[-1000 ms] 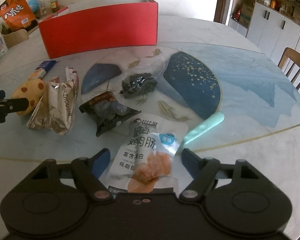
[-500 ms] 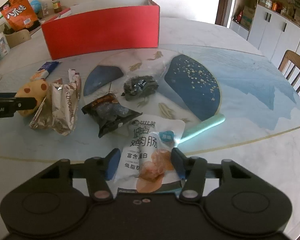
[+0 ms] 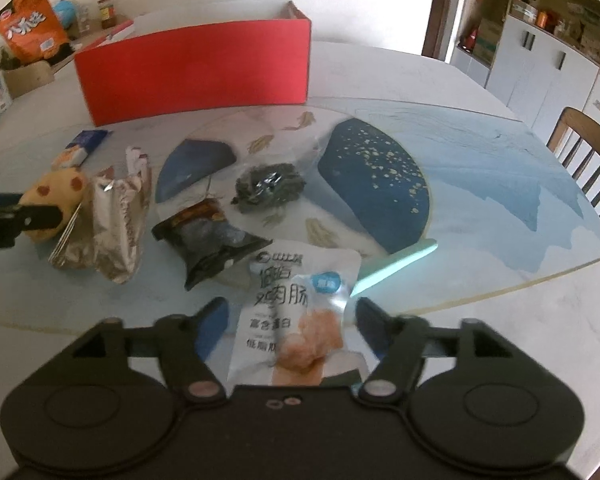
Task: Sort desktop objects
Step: 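Grasp the yellow plush toy with the left tool while the right tool grasps the sausage pack, then lift the plush toy and sausage pack and carry them to the red box, then hold the plush toy and sausage pack above the red box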
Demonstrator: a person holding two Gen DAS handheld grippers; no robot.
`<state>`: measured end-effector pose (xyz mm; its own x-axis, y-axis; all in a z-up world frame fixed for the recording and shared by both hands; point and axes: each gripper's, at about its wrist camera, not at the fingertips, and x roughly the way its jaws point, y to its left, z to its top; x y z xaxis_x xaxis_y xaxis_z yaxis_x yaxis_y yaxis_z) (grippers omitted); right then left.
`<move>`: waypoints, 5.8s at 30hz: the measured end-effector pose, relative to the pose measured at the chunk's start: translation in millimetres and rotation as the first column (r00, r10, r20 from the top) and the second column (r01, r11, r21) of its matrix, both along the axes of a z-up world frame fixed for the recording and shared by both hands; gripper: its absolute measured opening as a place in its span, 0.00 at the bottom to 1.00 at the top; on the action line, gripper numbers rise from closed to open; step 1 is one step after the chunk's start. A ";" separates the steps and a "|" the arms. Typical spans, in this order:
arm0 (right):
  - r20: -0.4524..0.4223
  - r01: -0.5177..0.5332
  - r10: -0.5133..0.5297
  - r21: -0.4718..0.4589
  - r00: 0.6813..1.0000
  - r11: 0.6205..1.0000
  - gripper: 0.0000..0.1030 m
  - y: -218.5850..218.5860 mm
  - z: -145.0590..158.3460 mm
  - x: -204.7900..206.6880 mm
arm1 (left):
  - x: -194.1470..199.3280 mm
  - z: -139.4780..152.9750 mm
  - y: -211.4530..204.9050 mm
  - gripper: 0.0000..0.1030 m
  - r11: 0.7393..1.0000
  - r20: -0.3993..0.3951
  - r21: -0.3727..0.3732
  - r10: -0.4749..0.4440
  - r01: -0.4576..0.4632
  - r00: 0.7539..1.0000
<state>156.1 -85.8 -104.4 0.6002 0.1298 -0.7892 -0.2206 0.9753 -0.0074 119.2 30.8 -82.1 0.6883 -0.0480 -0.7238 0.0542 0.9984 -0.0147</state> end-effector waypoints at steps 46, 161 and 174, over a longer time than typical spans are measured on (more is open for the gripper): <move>0.096 -0.066 0.060 0.063 0.994 0.996 0.57 10.6 87.2 16.9 | 4.5 73.6 3.2 0.40 0.998 0.077 -0.063 0.024 -0.019 0.997; 0.200 -0.366 0.345 0.079 0.917 0.927 0.57 59.0 154.6 234.9 | 203.4 130.9 17.3 0.40 0.988 0.111 -0.036 0.153 -0.150 0.982; 0.190 -0.380 0.363 0.058 0.912 0.923 0.57 81.0 133.2 257.2 | 239.7 103.4 32.3 0.40 0.987 0.067 0.024 0.156 -0.158 0.985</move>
<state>413.2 -4.9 28.7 0.6202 0.4369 -0.6515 -0.5706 0.8212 0.0076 359.0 63.1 21.3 0.7313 0.0847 -0.6768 -0.1034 0.9946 0.0127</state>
